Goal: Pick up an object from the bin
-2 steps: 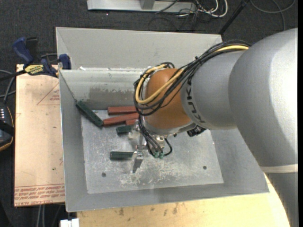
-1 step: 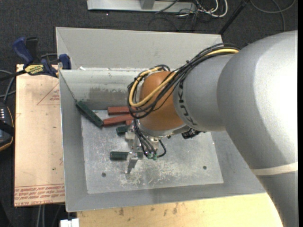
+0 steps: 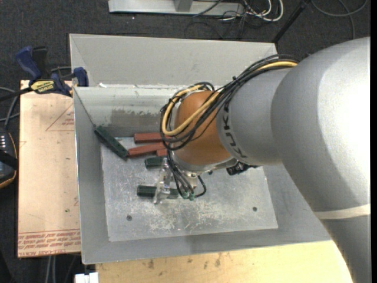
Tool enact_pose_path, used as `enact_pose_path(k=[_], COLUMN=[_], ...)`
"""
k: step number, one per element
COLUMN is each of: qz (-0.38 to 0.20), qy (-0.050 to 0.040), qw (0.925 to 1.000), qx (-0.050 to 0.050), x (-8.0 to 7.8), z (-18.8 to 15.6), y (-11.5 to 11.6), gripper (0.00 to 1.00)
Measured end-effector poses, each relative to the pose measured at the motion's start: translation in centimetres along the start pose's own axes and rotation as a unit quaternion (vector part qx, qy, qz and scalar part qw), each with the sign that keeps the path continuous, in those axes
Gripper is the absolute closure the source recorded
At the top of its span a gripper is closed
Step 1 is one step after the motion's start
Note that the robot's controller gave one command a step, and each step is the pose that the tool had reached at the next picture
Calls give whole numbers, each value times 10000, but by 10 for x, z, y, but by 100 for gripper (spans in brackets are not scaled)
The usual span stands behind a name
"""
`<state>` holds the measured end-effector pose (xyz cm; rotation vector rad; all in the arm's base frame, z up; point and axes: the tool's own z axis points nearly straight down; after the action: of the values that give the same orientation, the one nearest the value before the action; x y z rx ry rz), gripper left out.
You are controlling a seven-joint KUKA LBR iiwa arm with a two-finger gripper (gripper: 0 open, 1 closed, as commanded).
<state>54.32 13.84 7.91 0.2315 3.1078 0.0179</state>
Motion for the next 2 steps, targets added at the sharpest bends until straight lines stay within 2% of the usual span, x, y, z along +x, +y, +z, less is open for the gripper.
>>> enact_pose_path(k=[2], qz=[1], qy=[10], qw=[10000], qx=[5], x=[0], z=[-1], y=[0], gripper=[100])
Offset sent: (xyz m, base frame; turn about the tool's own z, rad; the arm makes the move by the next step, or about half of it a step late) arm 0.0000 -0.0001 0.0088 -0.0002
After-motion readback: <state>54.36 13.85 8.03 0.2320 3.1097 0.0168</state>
